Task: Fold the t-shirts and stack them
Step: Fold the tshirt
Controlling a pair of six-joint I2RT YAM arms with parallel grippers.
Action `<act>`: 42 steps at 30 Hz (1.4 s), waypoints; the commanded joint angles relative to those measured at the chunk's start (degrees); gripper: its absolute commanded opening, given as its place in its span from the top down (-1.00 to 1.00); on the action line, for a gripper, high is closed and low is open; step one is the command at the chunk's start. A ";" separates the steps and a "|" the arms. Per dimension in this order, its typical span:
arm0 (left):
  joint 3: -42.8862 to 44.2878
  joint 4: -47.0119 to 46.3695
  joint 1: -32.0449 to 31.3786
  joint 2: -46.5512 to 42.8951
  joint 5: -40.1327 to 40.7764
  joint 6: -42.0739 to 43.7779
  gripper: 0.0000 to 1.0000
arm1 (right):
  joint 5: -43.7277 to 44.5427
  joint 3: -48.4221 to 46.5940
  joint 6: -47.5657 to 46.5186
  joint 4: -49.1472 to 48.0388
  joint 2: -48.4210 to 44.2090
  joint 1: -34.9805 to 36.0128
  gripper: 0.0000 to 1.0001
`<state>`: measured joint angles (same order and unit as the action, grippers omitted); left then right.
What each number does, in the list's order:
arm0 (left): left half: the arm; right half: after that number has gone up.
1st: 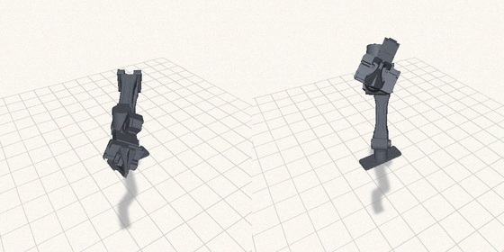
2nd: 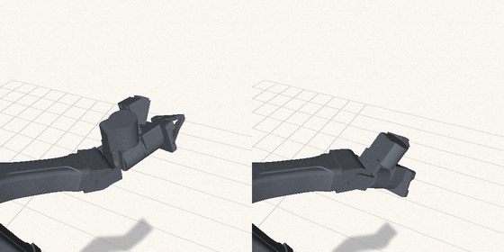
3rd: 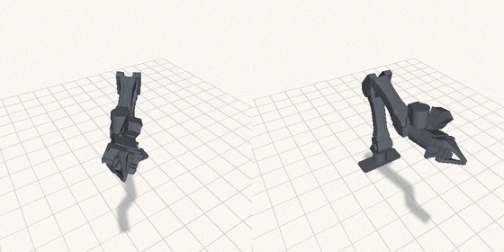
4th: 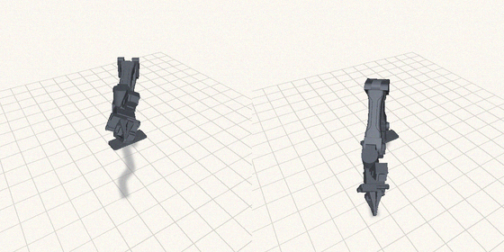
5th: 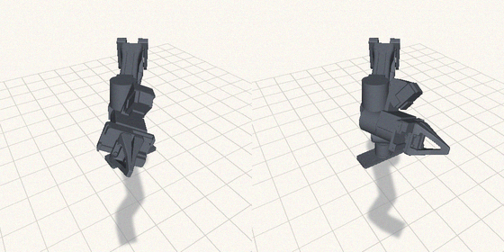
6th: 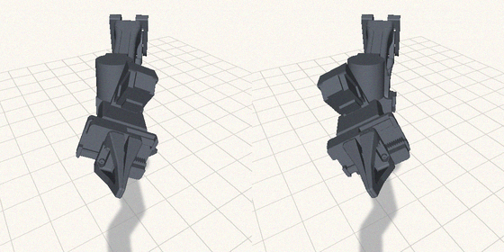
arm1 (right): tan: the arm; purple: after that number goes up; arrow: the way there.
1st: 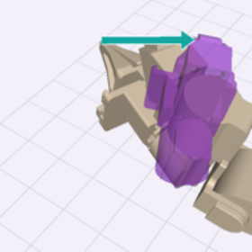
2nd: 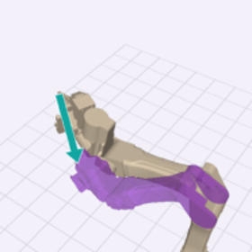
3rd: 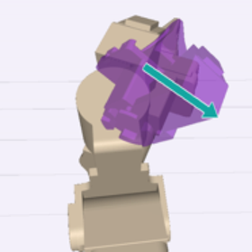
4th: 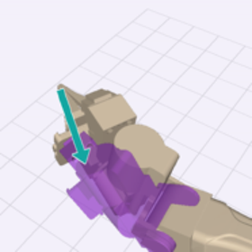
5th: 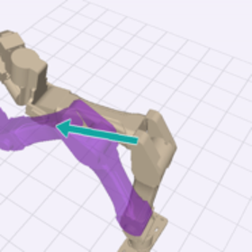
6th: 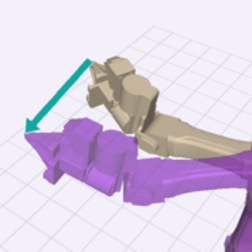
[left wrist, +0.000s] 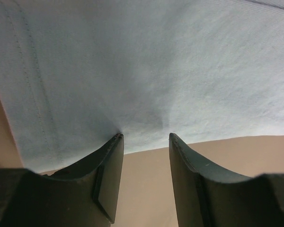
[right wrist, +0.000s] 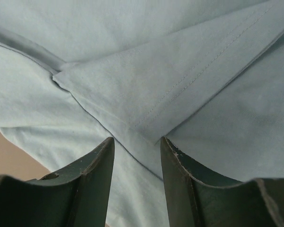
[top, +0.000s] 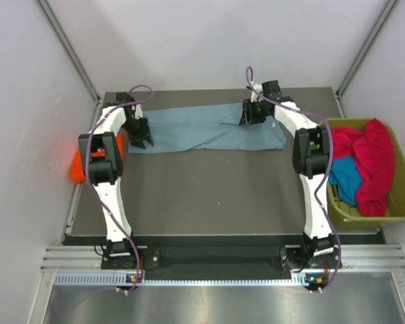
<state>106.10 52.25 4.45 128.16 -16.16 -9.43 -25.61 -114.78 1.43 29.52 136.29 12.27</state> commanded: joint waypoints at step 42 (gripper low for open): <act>-6.79 0.22 -3.30 -6.25 3.59 1.96 0.05 | -1.02 -15.00 5.16 -7.90 4.44 2.94 0.29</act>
<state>99.85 52.10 1.48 125.60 -12.80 -7.94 -25.41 -134.58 6.24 20.69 148.64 15.62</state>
